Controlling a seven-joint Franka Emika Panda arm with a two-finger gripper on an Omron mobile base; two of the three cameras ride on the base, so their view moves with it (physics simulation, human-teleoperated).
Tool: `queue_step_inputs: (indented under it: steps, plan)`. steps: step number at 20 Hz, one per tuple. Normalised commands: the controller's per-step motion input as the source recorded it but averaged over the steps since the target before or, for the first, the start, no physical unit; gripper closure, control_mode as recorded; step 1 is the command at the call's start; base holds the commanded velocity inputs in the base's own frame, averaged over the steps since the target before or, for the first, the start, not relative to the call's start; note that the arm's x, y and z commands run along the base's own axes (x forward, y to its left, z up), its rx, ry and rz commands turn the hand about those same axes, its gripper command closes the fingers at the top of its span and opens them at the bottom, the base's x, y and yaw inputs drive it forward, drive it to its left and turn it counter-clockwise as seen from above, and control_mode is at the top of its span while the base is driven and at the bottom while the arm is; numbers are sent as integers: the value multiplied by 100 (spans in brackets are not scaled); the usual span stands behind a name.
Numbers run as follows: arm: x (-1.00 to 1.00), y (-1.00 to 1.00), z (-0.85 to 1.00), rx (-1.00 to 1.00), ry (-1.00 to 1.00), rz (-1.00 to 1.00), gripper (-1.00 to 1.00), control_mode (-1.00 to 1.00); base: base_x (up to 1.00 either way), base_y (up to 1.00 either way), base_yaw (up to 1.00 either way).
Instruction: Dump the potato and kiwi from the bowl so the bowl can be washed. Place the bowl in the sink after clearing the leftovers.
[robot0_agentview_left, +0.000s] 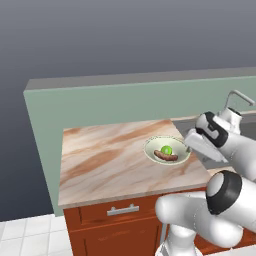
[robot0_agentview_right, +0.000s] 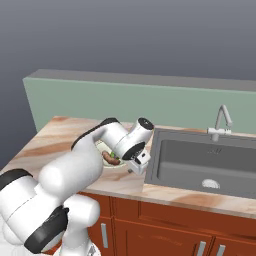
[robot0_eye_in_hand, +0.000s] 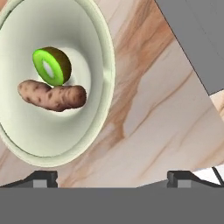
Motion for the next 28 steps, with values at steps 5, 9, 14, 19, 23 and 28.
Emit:
queue_step_inputs:
  steps: [5,9,14,19,23,28]
  plan:
    - [27,4,-22,0,0,0,-100,-100,0,0,0]
    - [26,5,-25,0,0,0,-100,-100,0,0,0]
    - [23,8,-15,0,0,0,-100,-100,0,0,0]
    - [27,12,-14,0,0,0,-100,-100,0,0,0]
    - [22,1,-27,0,0,0,-100,-100,0,0,0]
    - [0,-14,-27,0,0,0,-100,-100,0,0,0]
